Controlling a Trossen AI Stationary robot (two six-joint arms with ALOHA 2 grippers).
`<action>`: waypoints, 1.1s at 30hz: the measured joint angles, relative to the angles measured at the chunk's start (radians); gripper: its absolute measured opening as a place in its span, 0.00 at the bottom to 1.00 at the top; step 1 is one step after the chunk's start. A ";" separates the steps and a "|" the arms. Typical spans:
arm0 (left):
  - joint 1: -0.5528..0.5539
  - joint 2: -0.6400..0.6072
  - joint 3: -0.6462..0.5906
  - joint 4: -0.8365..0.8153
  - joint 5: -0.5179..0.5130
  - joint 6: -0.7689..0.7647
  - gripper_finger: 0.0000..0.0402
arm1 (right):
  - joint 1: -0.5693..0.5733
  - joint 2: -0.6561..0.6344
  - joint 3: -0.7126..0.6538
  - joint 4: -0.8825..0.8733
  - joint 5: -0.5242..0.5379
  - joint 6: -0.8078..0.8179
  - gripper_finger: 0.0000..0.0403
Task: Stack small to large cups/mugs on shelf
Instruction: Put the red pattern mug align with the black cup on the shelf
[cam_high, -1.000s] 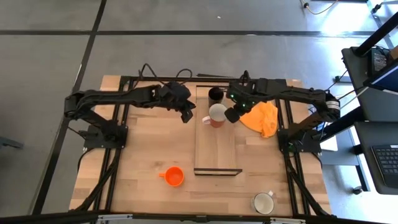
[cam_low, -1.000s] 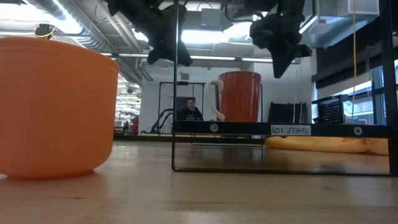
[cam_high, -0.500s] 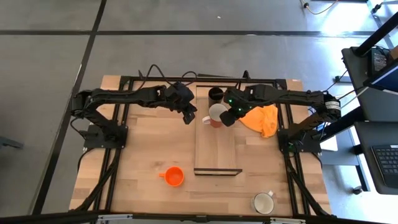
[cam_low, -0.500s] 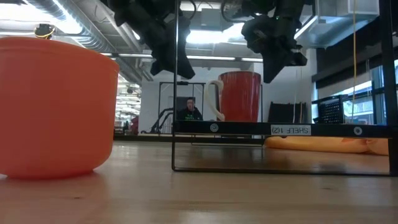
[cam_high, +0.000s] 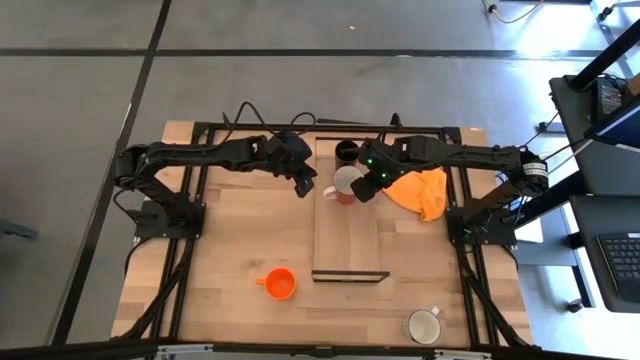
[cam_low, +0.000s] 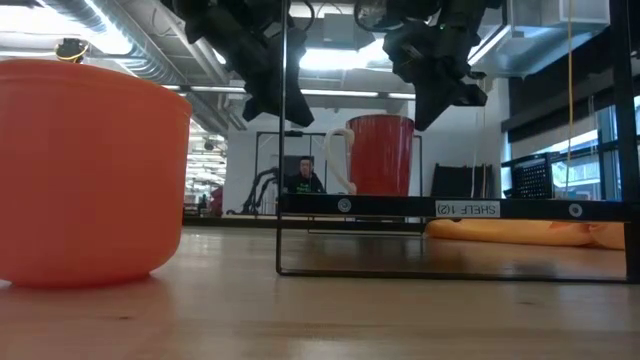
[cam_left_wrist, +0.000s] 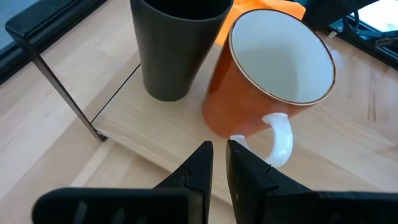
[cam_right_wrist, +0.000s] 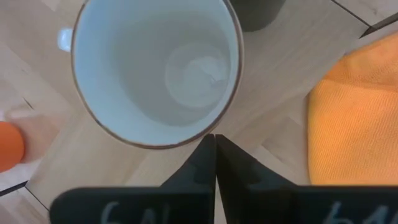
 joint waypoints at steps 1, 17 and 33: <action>0.000 0.000 0.000 0.000 0.000 0.000 0.10 | 0.000 0.000 0.000 0.000 0.000 0.000 0.02; -0.030 0.000 0.000 -0.044 0.022 -0.007 0.10 | 0.059 0.000 0.000 -0.013 -0.114 0.039 0.05; -0.030 0.000 0.000 -0.044 0.013 -0.007 0.10 | 0.100 0.000 0.000 0.105 -0.088 0.130 0.03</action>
